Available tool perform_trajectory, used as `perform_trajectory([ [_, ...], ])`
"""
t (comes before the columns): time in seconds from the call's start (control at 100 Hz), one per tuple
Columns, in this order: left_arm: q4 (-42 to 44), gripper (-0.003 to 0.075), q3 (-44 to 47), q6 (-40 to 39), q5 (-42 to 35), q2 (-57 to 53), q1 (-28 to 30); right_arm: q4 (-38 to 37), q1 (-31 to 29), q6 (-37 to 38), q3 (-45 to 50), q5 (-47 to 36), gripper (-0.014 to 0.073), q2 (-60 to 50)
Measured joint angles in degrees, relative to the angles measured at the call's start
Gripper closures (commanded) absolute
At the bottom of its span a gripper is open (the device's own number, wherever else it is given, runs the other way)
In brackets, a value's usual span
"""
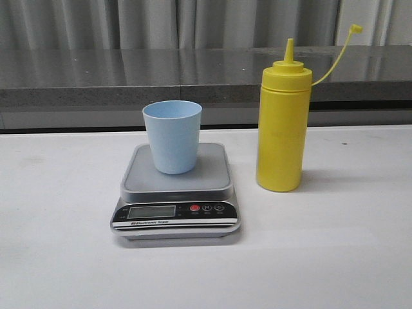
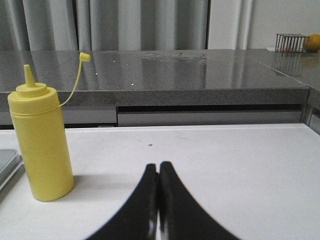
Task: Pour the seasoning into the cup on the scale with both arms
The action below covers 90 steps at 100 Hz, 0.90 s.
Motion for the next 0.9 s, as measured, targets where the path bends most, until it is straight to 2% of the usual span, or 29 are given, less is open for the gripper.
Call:
perform_trajectory([
  [0.13, -0.33, 0.071, 0.0, -0.08, -2.97, 0.0, 0.0, 0.0, 0.0, 0.0, 0.0, 0.0, 0.0662, -0.1],
  [0.34, -2.41, 0.071, 0.0, 4.04, -4.95, 0.0, 0.0, 0.0, 0.0, 0.0, 0.0, 0.0, 0.0662, -0.1],
  [0.9, -2.67, 0.071, 0.0, 4.71, -5.21, 0.0, 0.0, 0.0, 0.0, 0.0, 0.0, 0.0, 0.0662, -0.1],
])
